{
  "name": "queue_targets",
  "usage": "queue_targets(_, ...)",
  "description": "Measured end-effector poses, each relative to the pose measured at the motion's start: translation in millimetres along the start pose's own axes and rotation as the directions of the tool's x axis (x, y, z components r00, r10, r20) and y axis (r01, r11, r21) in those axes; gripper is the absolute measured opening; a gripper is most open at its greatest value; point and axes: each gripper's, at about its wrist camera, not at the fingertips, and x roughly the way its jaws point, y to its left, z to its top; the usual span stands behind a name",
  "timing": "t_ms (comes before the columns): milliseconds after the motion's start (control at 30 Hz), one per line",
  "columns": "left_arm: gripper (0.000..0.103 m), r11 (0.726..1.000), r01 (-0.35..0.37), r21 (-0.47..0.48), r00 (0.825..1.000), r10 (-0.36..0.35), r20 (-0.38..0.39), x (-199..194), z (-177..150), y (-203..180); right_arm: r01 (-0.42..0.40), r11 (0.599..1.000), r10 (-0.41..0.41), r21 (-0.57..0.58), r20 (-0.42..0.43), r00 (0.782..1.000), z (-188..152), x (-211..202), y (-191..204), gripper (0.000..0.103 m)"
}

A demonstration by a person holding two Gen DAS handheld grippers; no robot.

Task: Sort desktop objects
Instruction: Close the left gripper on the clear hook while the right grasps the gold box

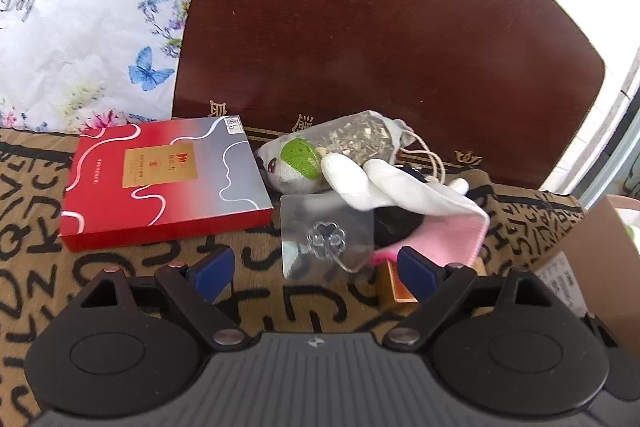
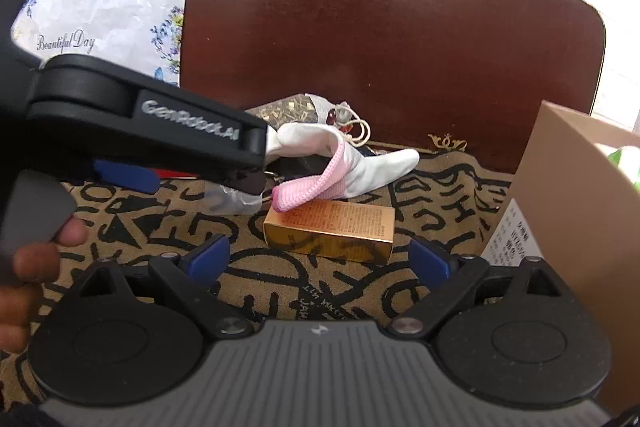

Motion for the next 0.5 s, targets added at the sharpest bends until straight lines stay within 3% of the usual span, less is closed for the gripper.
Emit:
queue_targets(233, 0.090, 1.000, 0.008, -0.019, 1.000, -0.008, 0.003, 20.8, 5.7, 1.9, 0.000, 1.000, 0.000, 0.008, -0.008, 1.000, 0.7, 13.8, -1.0, 0.093)
queue_targets(367, 0.084, 1.000, -0.001, -0.021, 1.000, 0.001, -0.007, 26.8, 7.2, 2.2, -0.003, 1.000, 0.003, 0.018, -0.004, 1.000, 3.5, 20.1, -1.8, 0.092)
queue_targets(400, 0.081, 1.000, -0.006, -0.009, 1.000, 0.006, -0.004, 26.6, 6.2, 0.6, 0.002, 1.000, -0.002, 0.019, -0.004, 1.000, 4.2, 21.8, -1.8, 0.088)
queue_targets(467, 0.057, 0.999, -0.021, 0.031, 1.000, 0.021, 0.007, 24.9, 3.9, -3.0, 0.011, 1.000, -0.011, 0.024, -0.010, 1.000, 5.2, 25.4, -2.5, 0.082)
queue_targets(500, 0.057, 0.998, -0.029, 0.048, 1.000, 0.028, 0.008, 24.9, 3.1, -4.2, 0.009, 1.000, -0.009, 0.030, -0.013, 1.000, 5.3, 26.1, -3.5, 0.079)
